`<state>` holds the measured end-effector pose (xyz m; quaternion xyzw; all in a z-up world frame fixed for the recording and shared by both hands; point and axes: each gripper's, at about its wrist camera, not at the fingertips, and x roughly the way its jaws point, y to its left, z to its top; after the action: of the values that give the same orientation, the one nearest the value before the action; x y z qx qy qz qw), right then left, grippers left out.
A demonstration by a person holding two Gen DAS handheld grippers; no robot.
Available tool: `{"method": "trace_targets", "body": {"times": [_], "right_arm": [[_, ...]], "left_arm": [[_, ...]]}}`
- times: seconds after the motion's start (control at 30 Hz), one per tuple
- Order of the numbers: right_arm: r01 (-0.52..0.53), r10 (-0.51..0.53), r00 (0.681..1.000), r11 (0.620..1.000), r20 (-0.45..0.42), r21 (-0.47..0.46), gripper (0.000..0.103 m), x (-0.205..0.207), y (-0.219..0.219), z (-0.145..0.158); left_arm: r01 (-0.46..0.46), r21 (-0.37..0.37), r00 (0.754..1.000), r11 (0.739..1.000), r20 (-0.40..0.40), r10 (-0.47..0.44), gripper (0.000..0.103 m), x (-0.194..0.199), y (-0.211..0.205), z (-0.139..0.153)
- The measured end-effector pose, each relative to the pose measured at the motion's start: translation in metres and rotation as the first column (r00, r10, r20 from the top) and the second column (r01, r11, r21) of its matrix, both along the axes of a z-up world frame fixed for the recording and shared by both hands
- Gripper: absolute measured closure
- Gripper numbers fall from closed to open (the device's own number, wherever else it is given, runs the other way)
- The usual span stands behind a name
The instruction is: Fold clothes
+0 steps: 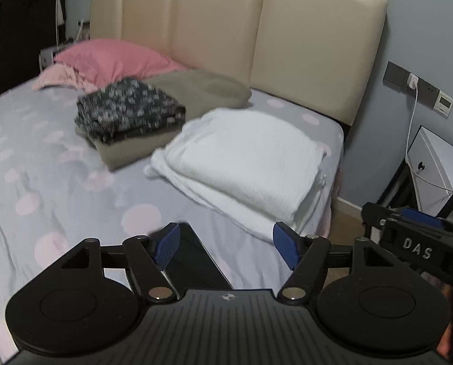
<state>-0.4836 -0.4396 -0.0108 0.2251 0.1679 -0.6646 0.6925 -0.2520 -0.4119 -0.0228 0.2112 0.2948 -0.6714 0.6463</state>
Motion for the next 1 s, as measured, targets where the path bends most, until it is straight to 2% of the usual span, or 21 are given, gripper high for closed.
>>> {"method": "trace_targets", "body": {"times": [0.07,0.23,0.6,1.0], "right_arm": [[-0.005,0.005,1.0,1.0,-0.026,0.0,0.033,0.004,-0.001,-0.006],[-0.012,0.009,0.995,1.0,-0.095,-0.025,0.029,0.011,0.001,-0.014],[-0.008,0.008,0.998,1.0,-0.06,0.003,0.028,0.009,-0.004,-0.017],[-0.02,0.019,0.998,0.999,-0.053,-0.029,0.028,0.01,0.0,-0.015]], "left_arm": [[-0.006,0.013,1.0,1.0,0.0,0.006,0.036,0.0,0.0,-0.005],[0.0,0.023,0.999,1.0,0.049,-0.001,0.036,-0.006,-0.001,-0.011],[0.016,0.042,0.997,0.999,0.072,-0.019,0.036,-0.015,-0.004,-0.018],[0.017,0.041,0.997,0.999,0.077,-0.02,0.036,-0.014,-0.004,-0.017]]}}
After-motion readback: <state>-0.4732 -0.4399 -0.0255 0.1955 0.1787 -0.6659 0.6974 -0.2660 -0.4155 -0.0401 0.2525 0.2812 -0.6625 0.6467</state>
